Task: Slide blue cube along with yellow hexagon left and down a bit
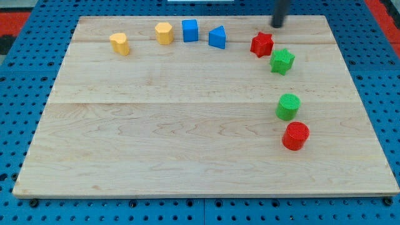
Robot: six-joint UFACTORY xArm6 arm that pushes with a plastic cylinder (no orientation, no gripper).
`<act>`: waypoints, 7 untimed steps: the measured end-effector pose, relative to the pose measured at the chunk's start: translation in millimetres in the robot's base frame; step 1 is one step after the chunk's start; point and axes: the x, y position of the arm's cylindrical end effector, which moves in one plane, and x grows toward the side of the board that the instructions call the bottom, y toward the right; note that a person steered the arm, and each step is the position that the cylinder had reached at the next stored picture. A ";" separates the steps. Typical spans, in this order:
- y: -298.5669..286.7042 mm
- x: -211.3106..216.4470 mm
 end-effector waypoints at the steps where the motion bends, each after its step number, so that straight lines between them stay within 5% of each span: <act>1: -67.9 -2.3; 3: -153.5 50.2; 6: -149.3 8.5; 7: -205.7 10.2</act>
